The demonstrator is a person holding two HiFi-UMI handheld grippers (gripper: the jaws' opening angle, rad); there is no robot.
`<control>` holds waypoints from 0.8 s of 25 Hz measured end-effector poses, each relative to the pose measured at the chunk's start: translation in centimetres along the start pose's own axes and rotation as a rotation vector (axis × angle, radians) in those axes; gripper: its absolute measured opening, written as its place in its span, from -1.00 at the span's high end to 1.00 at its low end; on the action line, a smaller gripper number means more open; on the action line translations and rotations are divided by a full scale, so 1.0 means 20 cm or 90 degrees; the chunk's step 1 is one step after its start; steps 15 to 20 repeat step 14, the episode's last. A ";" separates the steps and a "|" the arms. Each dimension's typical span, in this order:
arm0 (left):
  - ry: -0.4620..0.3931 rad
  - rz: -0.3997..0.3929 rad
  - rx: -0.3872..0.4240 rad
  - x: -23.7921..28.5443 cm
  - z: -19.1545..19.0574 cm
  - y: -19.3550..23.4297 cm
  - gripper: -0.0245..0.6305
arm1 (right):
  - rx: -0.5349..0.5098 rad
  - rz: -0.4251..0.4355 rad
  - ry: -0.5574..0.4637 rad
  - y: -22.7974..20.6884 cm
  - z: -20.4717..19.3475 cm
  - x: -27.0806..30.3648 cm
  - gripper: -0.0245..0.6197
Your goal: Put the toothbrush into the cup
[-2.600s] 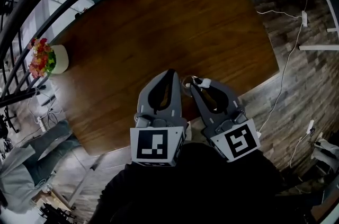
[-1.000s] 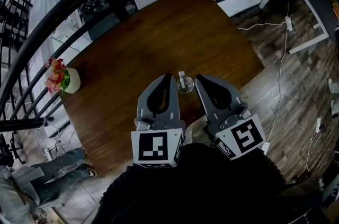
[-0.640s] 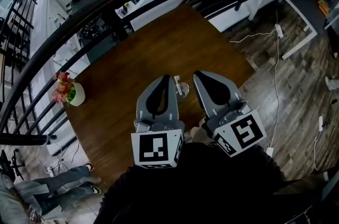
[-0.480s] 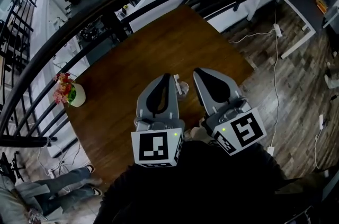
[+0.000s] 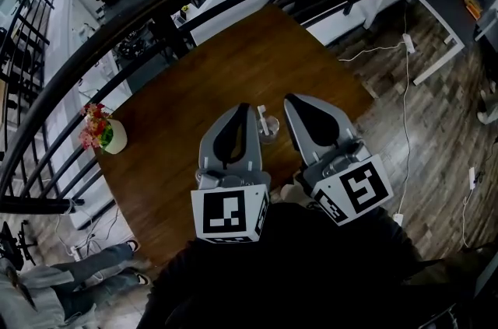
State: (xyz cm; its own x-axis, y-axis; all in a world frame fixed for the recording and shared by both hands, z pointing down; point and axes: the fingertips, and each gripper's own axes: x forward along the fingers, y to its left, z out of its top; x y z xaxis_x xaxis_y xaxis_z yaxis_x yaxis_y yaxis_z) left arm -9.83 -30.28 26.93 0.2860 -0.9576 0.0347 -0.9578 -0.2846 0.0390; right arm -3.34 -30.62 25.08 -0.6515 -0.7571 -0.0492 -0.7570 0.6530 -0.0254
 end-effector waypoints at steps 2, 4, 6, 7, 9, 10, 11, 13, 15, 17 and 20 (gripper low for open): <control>0.002 0.000 -0.001 0.00 0.00 0.00 0.90 | 0.001 0.001 0.002 0.00 0.00 0.00 0.93; 0.003 0.000 -0.002 0.01 0.00 0.00 0.90 | 0.006 0.000 0.002 -0.01 0.00 0.00 0.93; 0.005 0.001 -0.003 0.01 -0.01 0.00 0.90 | 0.008 0.000 0.002 -0.01 0.00 0.01 0.93; 0.006 0.001 -0.004 0.01 -0.01 0.01 0.90 | 0.009 0.000 0.004 -0.01 -0.01 0.01 0.93; 0.009 0.000 -0.005 0.02 -0.02 0.00 0.90 | 0.010 -0.001 0.008 -0.01 -0.02 0.01 0.93; 0.010 0.000 -0.005 0.02 -0.02 0.00 0.90 | 0.011 -0.002 0.009 -0.02 -0.02 0.01 0.93; 0.011 -0.001 -0.005 0.03 -0.02 0.00 0.90 | 0.011 -0.002 0.009 -0.02 -0.02 0.01 0.93; 0.011 -0.002 -0.005 0.04 -0.02 -0.01 0.90 | 0.009 -0.001 0.006 -0.03 -0.02 0.01 0.93; 0.011 -0.003 -0.005 0.04 -0.02 -0.01 0.90 | 0.008 0.000 0.003 -0.04 -0.01 0.02 0.93; 0.011 -0.003 -0.005 0.04 -0.02 -0.01 0.90 | 0.008 0.000 0.003 -0.04 -0.01 0.02 0.93; 0.011 -0.003 -0.005 0.04 -0.02 -0.01 0.90 | 0.008 0.000 0.003 -0.04 -0.01 0.02 0.93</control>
